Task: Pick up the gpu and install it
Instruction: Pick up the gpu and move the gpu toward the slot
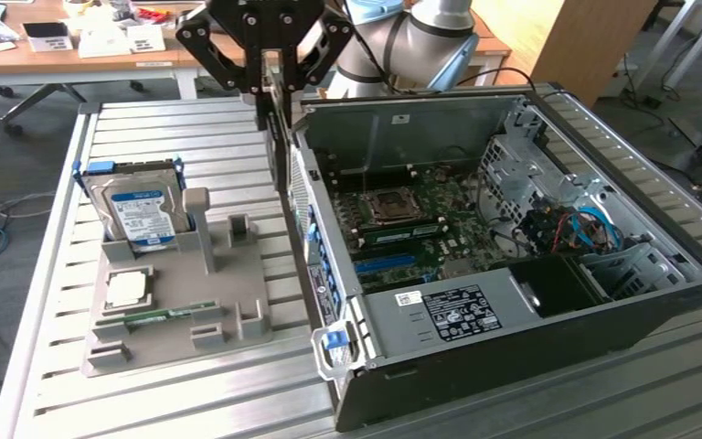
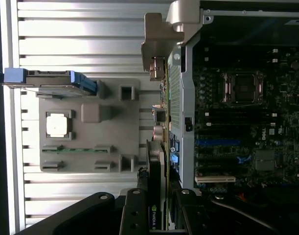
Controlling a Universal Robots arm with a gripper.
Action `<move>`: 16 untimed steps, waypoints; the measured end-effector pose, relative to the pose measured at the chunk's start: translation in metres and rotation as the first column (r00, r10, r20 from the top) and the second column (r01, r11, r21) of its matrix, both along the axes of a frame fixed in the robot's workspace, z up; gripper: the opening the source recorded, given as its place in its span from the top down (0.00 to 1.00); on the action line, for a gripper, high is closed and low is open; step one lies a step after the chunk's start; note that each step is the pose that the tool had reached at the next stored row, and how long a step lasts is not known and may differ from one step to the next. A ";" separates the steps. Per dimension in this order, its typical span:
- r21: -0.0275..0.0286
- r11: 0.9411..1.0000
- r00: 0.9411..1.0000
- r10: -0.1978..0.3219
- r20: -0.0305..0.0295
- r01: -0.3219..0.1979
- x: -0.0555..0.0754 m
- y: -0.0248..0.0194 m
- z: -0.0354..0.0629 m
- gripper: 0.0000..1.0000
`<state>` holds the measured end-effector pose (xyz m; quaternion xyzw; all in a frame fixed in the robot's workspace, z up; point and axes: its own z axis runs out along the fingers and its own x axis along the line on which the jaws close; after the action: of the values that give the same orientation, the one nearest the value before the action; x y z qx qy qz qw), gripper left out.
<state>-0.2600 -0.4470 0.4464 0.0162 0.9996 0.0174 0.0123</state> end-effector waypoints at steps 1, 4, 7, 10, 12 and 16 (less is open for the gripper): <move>0.000 1.000 1.000 0.000 0.000 0.000 0.000 0.0000 0.0000 0.73; 0.000 1.000 1.000 0.000 0.000 0.000 0.002 0.0000 0.0000 0.73; 0.000 1.000 1.000 0.000 0.000 0.000 0.003 0.0000 0.0000 0.73; 0.000 1.000 1.000 0.000 0.000 0.000 0.005 0.0000 0.0000 0.73; 0.000 1.000 1.000 0.000 0.000 0.000 0.006 0.0000 0.0000 0.73; 0.000 1.000 1.000 0.000 0.000 0.000 0.010 0.0000 0.0000 0.73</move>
<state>-0.2503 -0.4470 0.4464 0.0162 0.9996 0.0174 0.0123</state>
